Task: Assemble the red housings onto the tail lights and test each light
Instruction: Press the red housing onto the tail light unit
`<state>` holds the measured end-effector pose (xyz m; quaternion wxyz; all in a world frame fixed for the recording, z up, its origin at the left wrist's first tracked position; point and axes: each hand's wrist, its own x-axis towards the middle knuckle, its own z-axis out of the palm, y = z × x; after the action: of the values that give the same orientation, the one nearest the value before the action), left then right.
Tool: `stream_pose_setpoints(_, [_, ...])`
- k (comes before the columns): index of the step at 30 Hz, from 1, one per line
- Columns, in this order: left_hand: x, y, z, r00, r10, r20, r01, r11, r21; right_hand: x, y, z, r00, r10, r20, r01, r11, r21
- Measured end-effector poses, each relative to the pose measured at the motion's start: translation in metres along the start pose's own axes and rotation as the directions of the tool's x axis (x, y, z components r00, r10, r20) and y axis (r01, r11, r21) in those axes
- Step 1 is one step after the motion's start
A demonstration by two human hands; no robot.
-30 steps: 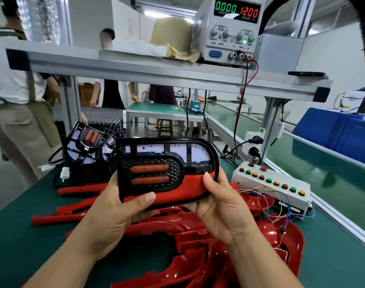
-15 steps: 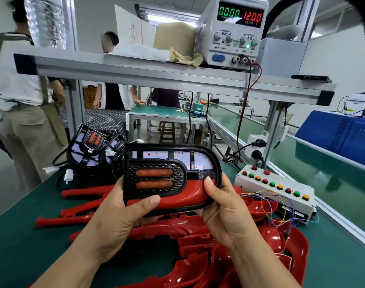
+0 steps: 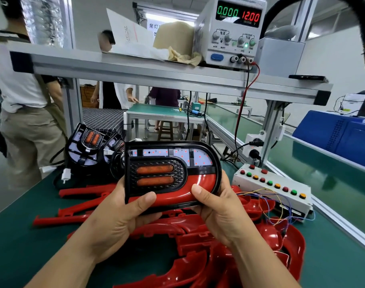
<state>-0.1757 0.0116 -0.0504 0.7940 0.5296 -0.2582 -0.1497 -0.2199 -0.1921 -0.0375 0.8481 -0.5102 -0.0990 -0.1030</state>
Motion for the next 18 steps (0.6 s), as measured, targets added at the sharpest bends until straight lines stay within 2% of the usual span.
stream_pose_setpoints(3, [-0.003, 0.007, -0.01, 0.992, -0.058, 0.116, 0.058, 0.998, 0.0, 0.0, -0.002, 0.0, 1.0, -0.001, -0.005, 0.001, 1.0, 0.016])
stream_pose_setpoints(6, [-0.005, 0.01, -0.017, 0.99, -0.068, 0.121, 0.064, 0.997, 0.039, -0.001, -0.002, 0.0, 1.0, 0.016, 0.009, -0.016, 1.0, 0.012])
stream_pose_setpoints(10, [-0.006, 0.011, -0.02, 0.987, -0.071, 0.141, 0.076, 0.997, -0.028, -0.001, -0.003, 0.0, 0.999, 0.035, 0.013, -0.035, 0.999, 0.005])
stream_pose_setpoints(18, [-0.001, -0.001, -0.012, 0.999, -0.02, 0.034, 0.019, 1.0, 0.011, 0.0, -0.002, -0.003, 0.999, 0.013, -0.043, -0.014, 0.999, -0.037])
